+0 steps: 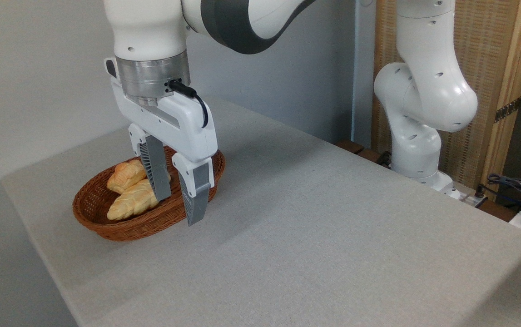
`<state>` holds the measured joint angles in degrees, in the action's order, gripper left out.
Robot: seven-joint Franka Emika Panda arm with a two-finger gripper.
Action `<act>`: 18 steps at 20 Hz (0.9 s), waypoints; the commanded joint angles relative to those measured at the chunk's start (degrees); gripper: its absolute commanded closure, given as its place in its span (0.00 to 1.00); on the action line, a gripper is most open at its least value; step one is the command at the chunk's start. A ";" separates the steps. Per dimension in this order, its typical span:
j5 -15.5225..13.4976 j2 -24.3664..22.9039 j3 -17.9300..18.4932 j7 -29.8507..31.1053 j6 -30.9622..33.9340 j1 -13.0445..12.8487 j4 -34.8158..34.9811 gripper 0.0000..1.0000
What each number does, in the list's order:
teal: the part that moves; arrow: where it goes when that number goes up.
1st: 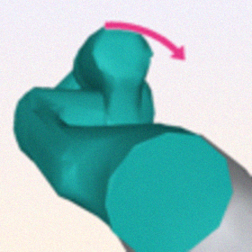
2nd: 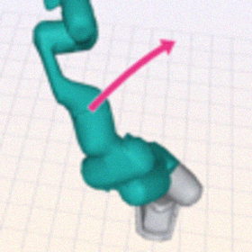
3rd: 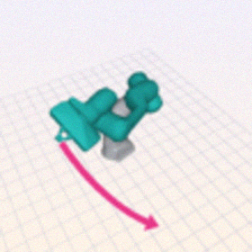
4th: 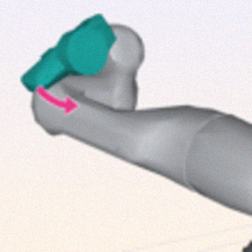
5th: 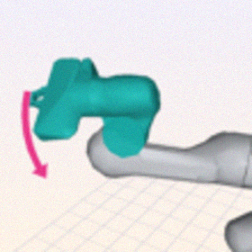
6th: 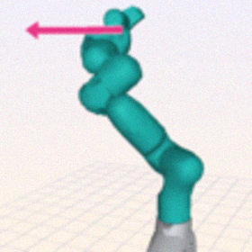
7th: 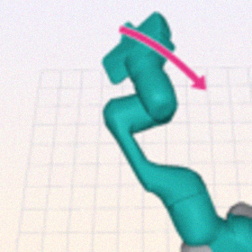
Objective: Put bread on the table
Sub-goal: 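Move the gripper over the bread rolls and lower it into the basket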
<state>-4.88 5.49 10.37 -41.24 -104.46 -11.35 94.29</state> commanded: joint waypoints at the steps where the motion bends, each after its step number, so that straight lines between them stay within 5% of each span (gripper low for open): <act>1: -4.06 0.05 0.26 0.19 0.05 -1.13 0.46 0.00; 3: -7.93 0.49 -0.17 0.28 0.05 -1.39 1.51 0.00; 8: -12.33 1.63 -5.53 3.34 -0.91 -1.57 2.13 0.00; 18: -12.61 8.04 -18.54 19.96 -13.03 -1.57 2.13 0.00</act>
<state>-16.47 12.04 -6.03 -25.16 -113.44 -13.12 96.33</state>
